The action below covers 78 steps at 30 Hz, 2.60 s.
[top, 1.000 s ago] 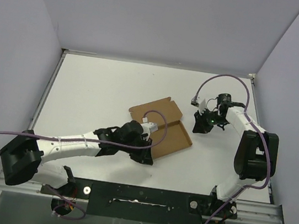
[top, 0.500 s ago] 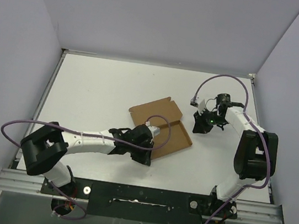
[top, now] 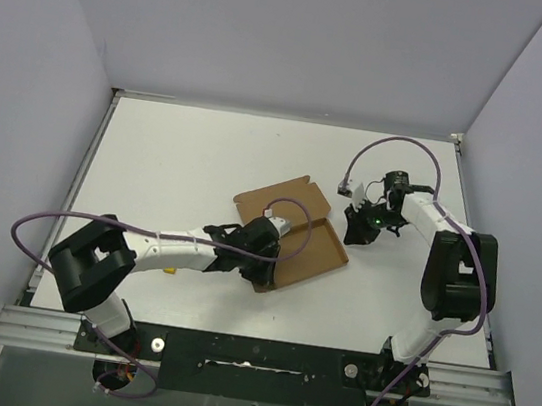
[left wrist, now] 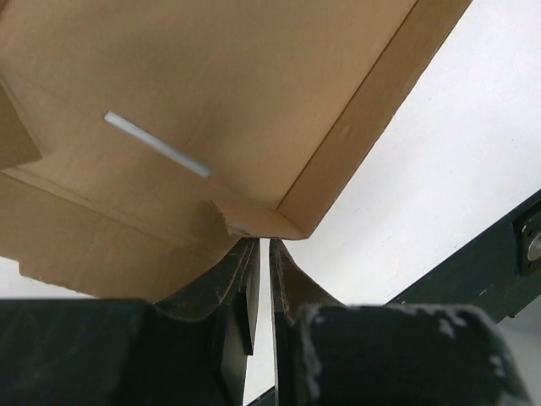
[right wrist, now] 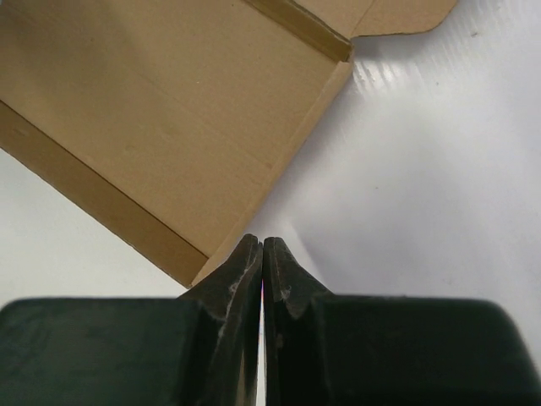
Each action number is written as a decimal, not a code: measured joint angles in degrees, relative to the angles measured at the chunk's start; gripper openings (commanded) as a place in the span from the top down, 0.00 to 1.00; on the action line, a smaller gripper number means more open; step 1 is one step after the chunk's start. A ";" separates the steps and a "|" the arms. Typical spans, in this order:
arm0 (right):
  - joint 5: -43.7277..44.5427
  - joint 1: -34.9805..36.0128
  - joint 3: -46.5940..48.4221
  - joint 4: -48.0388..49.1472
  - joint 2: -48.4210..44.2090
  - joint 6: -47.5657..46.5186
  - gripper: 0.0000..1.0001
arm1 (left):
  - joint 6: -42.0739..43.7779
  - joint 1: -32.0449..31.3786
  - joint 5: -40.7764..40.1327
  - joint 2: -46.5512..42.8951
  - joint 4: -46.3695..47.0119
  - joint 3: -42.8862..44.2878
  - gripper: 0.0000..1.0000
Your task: Fold the paper box
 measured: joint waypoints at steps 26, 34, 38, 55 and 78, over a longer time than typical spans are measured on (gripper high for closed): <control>1.33 2.43 -1.36 -0.61 -2.23 -1.27 0.73 | 2.84 4.24 1.68 3.87 0.83 2.12 0.87; -1.49 1.99 -2.69 0.83 -10.69 -1.53 0.71 | 2.84 4.79 1.84 -5.29 -2.10 -1.86 0.85; -6.51 4.00 -5.51 2.05 -14.23 -3.45 0.68 | 2.82 6.14 2.27 -10.69 -2.08 -2.36 0.82; -16.59 21.18 -17.57 5.14 -19.32 -26.86 0.46 | 2.54 22.36 5.66 -15.76 1.70 -9.07 0.71; -4.74 32.83 -16.72 10.82 -10.82 -21.92 0.71 | 4.22 21.64 8.24 -1.73 6.12 -2.47 0.83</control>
